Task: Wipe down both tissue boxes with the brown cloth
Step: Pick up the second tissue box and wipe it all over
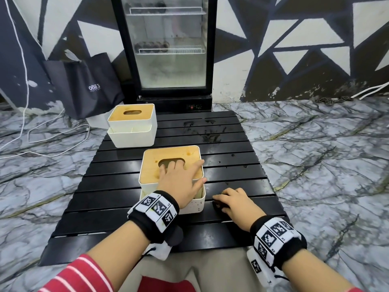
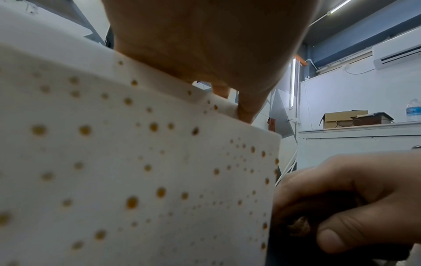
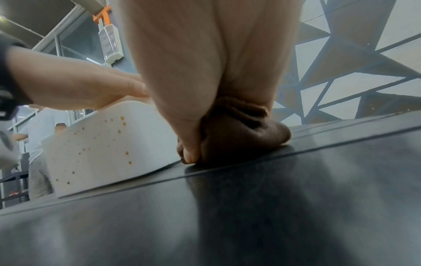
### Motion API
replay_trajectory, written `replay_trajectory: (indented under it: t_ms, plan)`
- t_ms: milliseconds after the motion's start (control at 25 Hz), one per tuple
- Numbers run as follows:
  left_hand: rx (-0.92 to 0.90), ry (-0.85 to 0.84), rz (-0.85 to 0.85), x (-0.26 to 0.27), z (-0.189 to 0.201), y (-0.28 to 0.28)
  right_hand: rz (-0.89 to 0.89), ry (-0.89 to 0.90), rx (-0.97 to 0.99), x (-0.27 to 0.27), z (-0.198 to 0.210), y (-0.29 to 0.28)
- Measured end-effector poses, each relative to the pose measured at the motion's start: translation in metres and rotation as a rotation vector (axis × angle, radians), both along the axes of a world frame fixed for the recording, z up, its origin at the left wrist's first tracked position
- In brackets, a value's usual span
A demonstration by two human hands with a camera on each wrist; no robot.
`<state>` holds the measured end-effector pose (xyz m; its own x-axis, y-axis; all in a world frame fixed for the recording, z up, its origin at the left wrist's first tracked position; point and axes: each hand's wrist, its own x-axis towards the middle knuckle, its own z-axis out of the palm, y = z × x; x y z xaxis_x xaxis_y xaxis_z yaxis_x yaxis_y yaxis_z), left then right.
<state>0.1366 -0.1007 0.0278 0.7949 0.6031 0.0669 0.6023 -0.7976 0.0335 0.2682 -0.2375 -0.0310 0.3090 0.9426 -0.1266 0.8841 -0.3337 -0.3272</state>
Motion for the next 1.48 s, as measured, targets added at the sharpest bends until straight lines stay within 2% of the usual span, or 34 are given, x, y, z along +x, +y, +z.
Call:
replay_trajectory:
  t_ms: [120, 200, 400, 520, 760, 1040, 1200, 1320, 1480]
  plan:
    - [-0.029, -0.087, 0.006, -0.006, 0.008, 0.007, -0.023, 0.037, 0.044, 0.002, 0.011, 0.0]
    - [-0.13, -0.197, -0.001, -0.013, 0.017, 0.014, -0.049, 0.055, 0.135, 0.003, 0.025, 0.002]
    - [-0.432, -0.673, -0.166, -0.023, 0.027, 0.033, -0.107, 0.161, 0.442, 0.0, 0.071, 0.014]
    - [-0.557, -0.827, -0.174, -0.026, 0.029, 0.028, -0.132, 0.25, 0.57, -0.014, 0.088, 0.02]
    - [-0.671, -0.878, -0.1, -0.041, 0.018, 0.032, -0.107, 0.304, 0.608, -0.042, 0.083, 0.021]
    - [-0.688, -0.83, -0.157, -0.052, 0.018, 0.04, -0.139, 0.432, 0.74, -0.051, 0.066, 0.025]
    - [-0.798, -0.831, -0.174, -0.053, 0.016, 0.043, -0.137, 0.324, 0.883, -0.06, 0.063, 0.028]
    - [-0.828, -0.849, -0.157, -0.052, 0.01, 0.045, -0.081, 0.238, 0.892, -0.063, 0.069, 0.033]
    - [-0.809, -0.895, -0.149, -0.051, 0.01, 0.037, -0.097, 0.294, 0.838, -0.051, 0.066, 0.032]
